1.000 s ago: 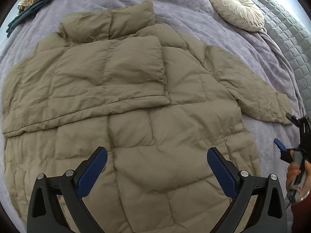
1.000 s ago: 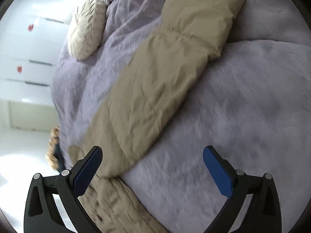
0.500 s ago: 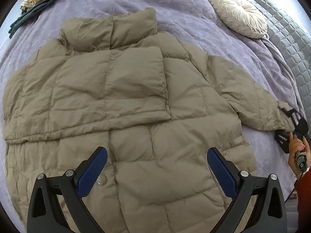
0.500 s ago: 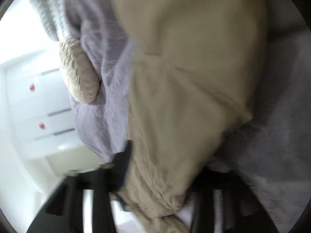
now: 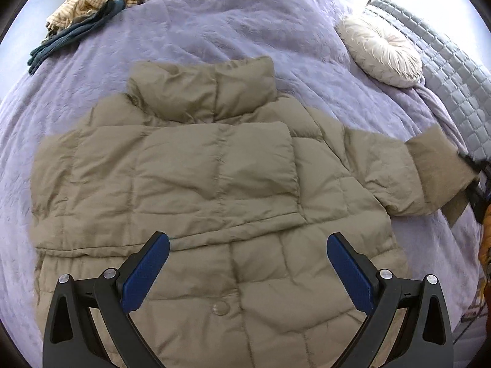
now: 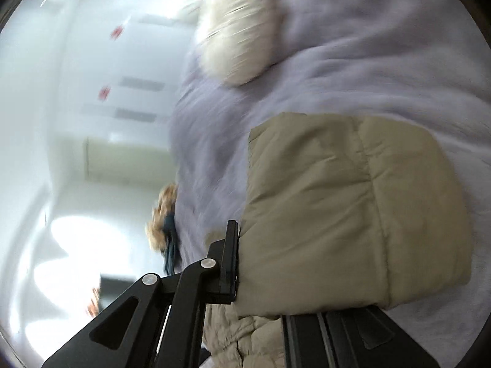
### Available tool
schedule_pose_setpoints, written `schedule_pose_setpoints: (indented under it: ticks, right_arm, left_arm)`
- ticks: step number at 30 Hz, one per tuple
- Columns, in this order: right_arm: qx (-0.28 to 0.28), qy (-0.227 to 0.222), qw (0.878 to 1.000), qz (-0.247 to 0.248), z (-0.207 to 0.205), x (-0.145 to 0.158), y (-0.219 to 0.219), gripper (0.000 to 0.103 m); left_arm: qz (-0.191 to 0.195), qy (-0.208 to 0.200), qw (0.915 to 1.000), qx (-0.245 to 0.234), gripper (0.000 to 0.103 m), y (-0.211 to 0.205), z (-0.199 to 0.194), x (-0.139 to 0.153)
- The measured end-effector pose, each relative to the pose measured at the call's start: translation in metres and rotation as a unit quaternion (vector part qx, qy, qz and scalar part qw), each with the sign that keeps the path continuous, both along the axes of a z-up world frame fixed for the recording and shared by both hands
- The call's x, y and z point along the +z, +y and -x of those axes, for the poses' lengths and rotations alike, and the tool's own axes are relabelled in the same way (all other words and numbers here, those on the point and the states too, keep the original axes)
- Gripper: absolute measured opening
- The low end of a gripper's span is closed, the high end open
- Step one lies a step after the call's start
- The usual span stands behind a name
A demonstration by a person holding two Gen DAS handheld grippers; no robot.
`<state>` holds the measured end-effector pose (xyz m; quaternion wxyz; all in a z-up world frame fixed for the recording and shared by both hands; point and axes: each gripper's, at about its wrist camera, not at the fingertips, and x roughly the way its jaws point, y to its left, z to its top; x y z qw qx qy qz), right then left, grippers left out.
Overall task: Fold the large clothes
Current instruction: 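Grasp the other sleeve cuff with the right tool and lift it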
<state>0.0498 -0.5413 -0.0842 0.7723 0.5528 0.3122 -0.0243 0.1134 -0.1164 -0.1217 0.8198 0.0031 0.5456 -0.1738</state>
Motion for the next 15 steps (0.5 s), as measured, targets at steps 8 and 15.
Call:
schedule_pose_setpoints:
  ticks: [8,15]
  right_arm:
    - [0.216,-0.021,0.96,0.179,-0.099,0.057,0.168,0.007]
    - [0.33,0.077,0.92,0.198,-0.142,-0.028,0.301,0.007]
  left_arm:
    - [0.0,-0.016,0.9984,0.055,0.103,0.06,-0.006,0.004]
    - [-0.016,-0.041,0.9931,0.108,0.103,0.121,-0.013,0.002]
